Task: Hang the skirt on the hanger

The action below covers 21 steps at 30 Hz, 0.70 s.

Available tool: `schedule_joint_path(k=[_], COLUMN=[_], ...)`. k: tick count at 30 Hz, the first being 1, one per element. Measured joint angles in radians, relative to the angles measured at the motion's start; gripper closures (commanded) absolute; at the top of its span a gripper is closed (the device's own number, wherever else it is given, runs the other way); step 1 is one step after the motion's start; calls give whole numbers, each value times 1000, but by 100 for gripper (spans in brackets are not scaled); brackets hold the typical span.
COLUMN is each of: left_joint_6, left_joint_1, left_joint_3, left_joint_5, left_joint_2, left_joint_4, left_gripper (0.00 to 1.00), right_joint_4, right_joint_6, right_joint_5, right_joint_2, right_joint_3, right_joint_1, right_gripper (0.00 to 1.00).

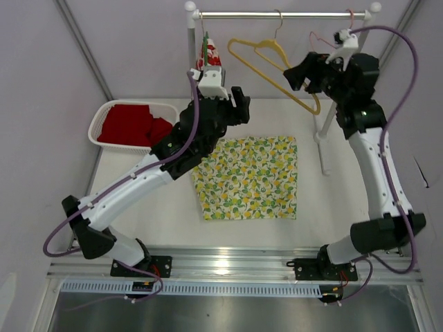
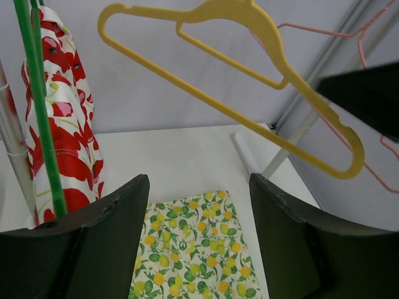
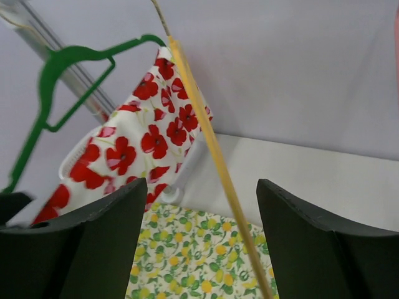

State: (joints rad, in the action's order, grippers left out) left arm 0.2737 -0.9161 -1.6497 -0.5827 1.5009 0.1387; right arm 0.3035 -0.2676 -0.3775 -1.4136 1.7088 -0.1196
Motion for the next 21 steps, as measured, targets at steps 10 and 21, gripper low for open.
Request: schedule_joint_path(k=[10, 21], left_joint_6=[31, 31], left_joint_1=[-2, -3], left_joint_3=[151, 184], left_joint_5=[125, 181], left_joint_2=[-156, -218], left_joint_4=[41, 74], left_gripper=[29, 30], right_joint_4=[37, 43], right_joint_6=[198, 244], right_joint_5=[121, 195], right_joint_2=[-383, -502], right_joint_3=[441, 540], right_joint_1=[-179, -176], right_gripper=[21, 37])
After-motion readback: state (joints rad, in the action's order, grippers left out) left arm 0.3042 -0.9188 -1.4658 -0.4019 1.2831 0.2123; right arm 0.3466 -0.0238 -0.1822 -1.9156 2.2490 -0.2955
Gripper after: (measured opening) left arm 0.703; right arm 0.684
